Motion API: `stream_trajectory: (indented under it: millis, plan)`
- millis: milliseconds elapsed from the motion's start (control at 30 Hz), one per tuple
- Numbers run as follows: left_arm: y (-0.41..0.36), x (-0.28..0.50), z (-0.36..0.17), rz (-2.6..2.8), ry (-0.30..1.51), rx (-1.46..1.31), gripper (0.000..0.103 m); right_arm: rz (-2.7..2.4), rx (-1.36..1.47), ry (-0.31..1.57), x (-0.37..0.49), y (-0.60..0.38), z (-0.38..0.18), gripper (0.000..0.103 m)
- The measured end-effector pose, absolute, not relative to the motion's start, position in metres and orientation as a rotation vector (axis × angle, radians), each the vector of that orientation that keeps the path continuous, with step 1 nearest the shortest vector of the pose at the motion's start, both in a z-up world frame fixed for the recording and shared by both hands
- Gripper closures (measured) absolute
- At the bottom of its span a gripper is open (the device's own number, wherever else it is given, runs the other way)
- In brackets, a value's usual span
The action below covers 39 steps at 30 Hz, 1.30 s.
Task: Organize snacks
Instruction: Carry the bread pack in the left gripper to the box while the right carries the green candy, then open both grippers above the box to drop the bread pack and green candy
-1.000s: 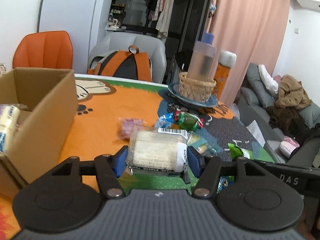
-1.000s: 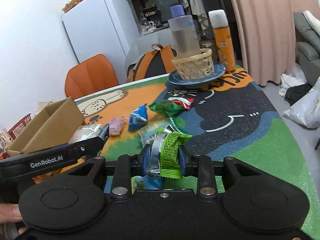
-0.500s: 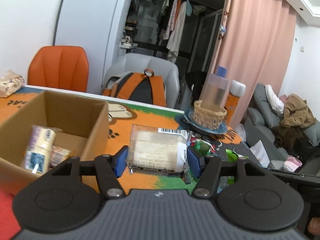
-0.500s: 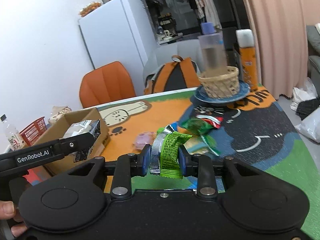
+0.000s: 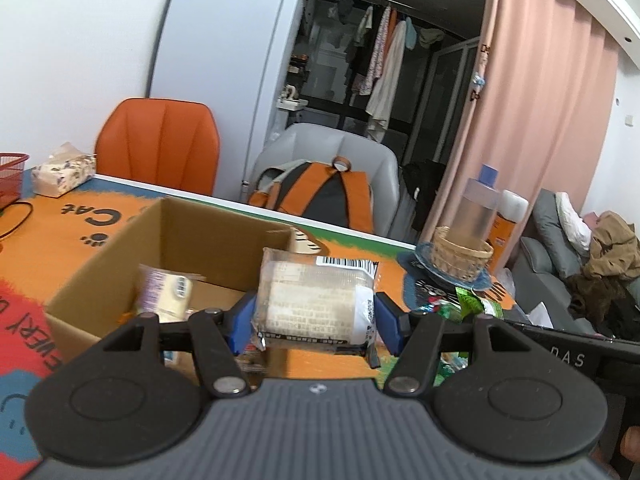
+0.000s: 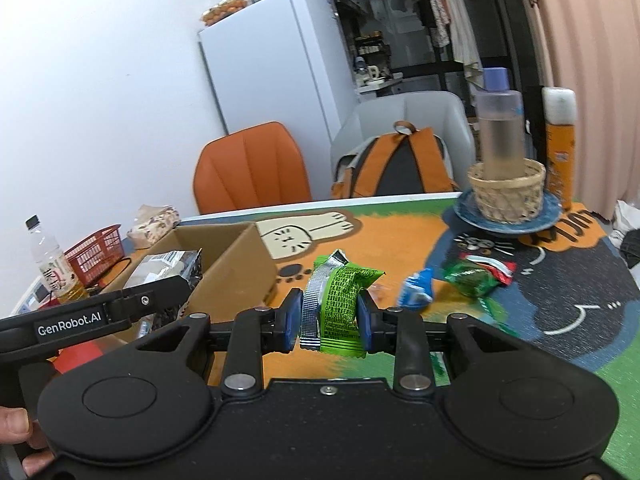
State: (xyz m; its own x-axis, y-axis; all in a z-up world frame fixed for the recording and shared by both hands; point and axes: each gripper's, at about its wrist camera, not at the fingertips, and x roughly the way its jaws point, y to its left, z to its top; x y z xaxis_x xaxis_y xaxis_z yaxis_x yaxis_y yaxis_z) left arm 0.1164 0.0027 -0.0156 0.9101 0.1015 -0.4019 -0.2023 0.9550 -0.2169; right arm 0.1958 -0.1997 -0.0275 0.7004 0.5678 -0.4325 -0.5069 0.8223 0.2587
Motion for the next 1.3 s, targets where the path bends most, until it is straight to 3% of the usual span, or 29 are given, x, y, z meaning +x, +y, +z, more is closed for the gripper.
stream_trajectory:
  millis: [533, 833, 1300]
  plan:
    - [0.060, 0.111, -0.019, 0.262, 0.399, -0.332, 0.042, 0.673, 0.078, 0.487, 0.193, -0.148, -0.009, 0.073]
    - [0.070, 0.112, -0.020, 0.291, 0.376, -0.380, 0.030, 0.706, 0.079, 0.489, 0.198, -0.133, -0.008, 0.073]
    - [0.084, 0.092, -0.013, 0.361, 0.368, -0.362, 0.027, 0.791, 0.085, 0.486, 0.206, -0.098, 0.001, 0.073]
